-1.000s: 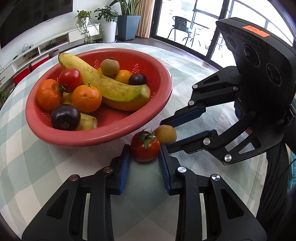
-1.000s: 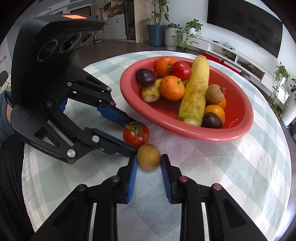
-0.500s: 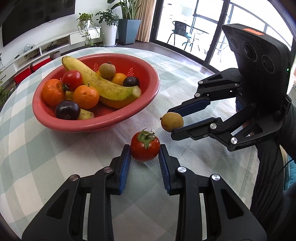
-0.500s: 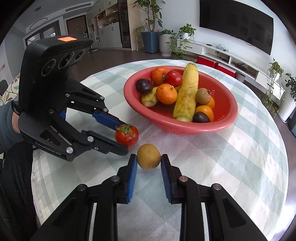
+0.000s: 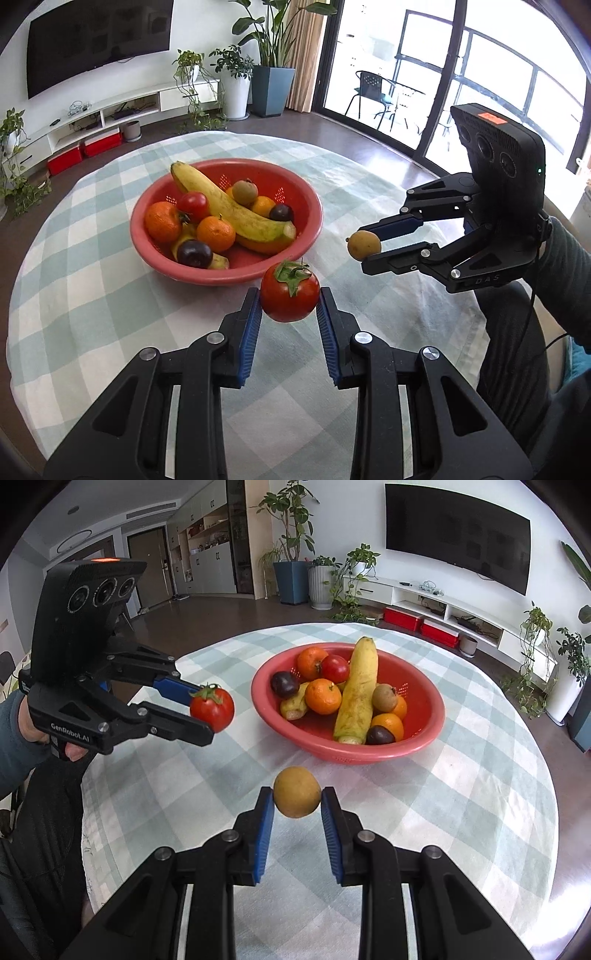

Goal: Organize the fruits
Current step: 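Carry the tomato and kiwi over the red colander with both tools, then open both tools to drop the tomato and kiwi into the colander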

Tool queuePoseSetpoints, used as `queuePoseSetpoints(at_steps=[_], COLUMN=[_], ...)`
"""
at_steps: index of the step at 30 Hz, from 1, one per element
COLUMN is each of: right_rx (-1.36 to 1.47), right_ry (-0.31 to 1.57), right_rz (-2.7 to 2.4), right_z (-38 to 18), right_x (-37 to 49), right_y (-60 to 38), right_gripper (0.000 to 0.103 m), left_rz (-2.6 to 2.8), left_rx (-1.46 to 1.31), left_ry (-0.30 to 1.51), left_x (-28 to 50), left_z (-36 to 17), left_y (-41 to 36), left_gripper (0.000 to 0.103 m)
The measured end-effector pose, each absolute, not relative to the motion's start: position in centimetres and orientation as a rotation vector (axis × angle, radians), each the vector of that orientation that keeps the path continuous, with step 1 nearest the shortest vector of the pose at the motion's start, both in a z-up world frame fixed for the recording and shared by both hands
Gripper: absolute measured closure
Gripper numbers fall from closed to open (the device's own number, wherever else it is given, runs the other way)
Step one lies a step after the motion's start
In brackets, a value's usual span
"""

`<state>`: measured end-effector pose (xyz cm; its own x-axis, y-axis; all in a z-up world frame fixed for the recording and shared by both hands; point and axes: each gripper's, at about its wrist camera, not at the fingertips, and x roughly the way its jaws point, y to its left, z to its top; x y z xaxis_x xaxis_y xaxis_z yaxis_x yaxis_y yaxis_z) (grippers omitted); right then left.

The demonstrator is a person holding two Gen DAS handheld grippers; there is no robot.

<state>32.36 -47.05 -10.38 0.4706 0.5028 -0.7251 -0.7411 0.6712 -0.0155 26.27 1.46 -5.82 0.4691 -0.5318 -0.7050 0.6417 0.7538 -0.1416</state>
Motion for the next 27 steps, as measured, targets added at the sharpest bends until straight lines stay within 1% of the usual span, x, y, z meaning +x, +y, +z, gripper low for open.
queuePoseSetpoints(at_steps=[9, 14, 21, 27], right_rx=[-0.368, -0.385, -0.371, -0.381], right_ry=[0.703, 0.736, 0.826, 0.881], right_rz=[0.708, 0.614, 0.561, 0.512], right_z=[-5.5, -5.0, -7.2, -9.4], right_x=[35.5, 39.0, 41.6, 42.7], right_y=[-46.4, -44.1, -42.3, -42.1], right_gripper=[0.074, 0.074, 0.074, 0.074], left_rz=[-0.628, -0.597, -0.576, -0.558], left_rx=[0.157, 0.162, 0.225, 0.258], left_ry=[0.78, 0.791, 0.851, 0.888], left_x=[30.2, 33.1, 35.3, 36.1], left_z=[-1.4, -0.2, -3.1, -5.8], left_y=[3.0, 1.2, -2.4, -3.4], left_gripper=[0.074, 0.074, 0.074, 0.074])
